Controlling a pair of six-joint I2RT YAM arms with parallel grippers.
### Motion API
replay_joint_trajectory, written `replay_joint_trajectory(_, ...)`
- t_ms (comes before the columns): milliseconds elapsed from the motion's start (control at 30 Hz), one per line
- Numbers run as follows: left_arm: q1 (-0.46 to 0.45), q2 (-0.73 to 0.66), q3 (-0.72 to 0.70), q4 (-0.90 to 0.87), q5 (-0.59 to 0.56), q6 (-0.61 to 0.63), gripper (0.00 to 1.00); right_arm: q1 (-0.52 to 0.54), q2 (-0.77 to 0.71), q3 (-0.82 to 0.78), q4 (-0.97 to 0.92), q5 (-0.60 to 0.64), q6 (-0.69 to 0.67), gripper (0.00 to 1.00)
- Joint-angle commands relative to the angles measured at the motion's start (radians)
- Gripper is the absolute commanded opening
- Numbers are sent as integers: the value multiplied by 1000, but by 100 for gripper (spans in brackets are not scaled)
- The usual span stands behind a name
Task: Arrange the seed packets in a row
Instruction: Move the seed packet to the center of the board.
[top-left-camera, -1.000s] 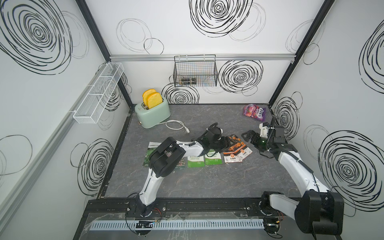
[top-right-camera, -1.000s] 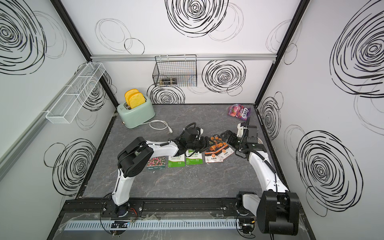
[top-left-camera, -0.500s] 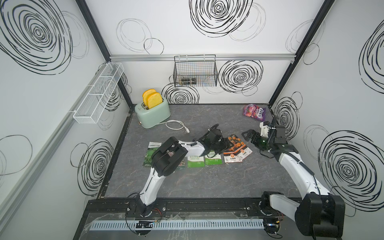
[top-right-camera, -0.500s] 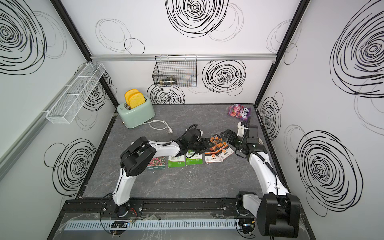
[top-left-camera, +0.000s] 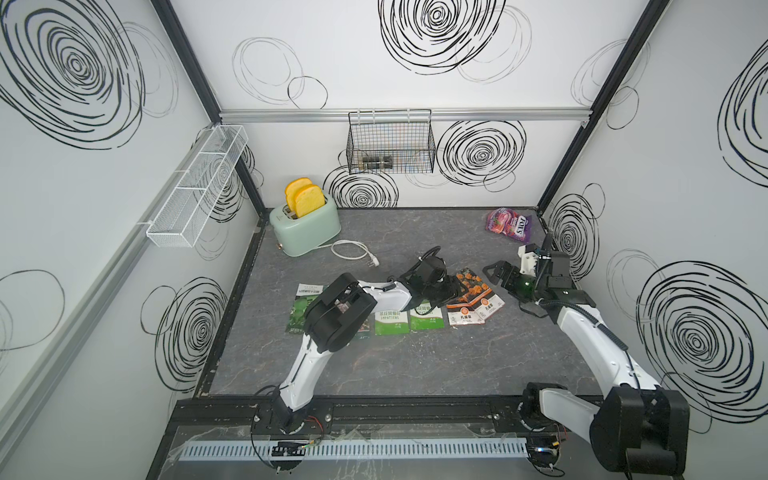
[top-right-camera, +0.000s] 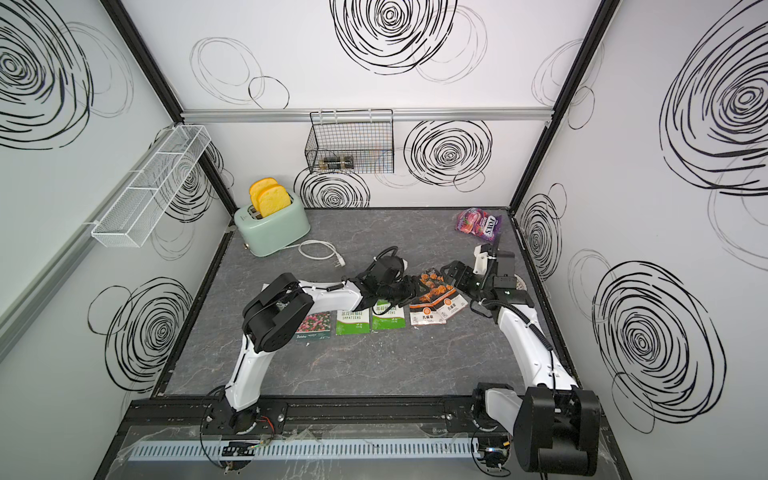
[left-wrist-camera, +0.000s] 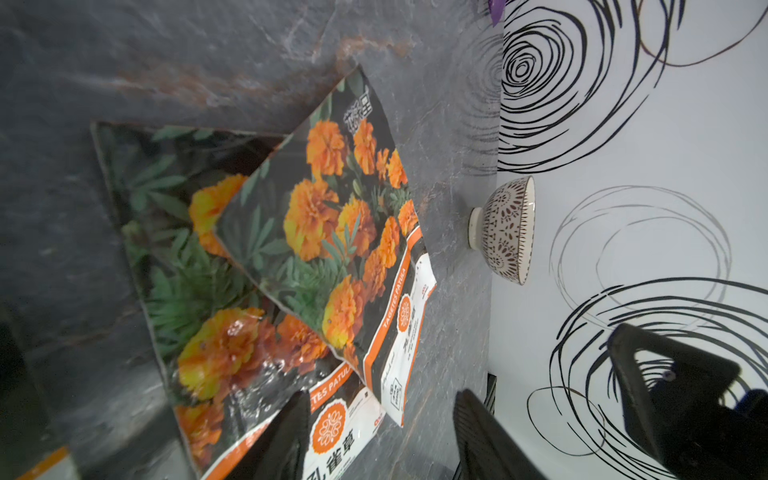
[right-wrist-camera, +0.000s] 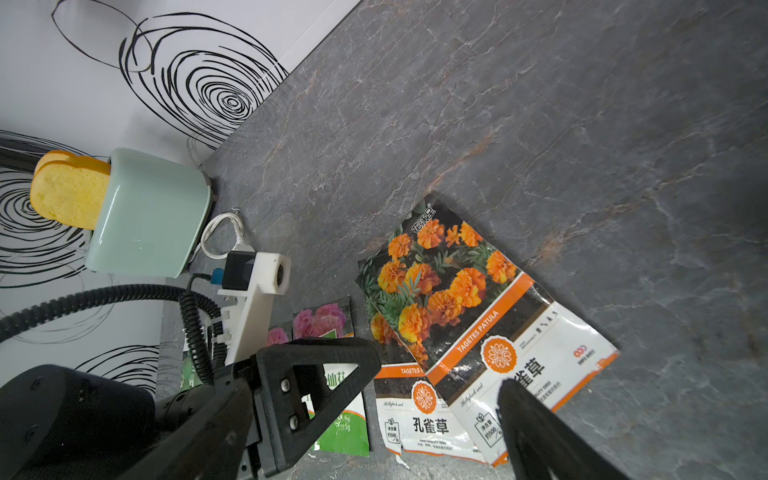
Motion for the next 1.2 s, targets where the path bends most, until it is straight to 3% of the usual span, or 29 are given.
replay_joint_trajectory(0, -7, 31, 31, 5, -13, 13, 60, 8, -5, -7, 16, -9, -9, 93)
replay_joint_trajectory(967, -32, 121, 116, 63, 3, -4, 52, 28, -1, 3, 3, -16, -20, 89)
replay_joint_trajectory(1167, -41, 142, 152, 73, -3, 2, 26, 38, -21, -2, -2, -18, -14, 88)
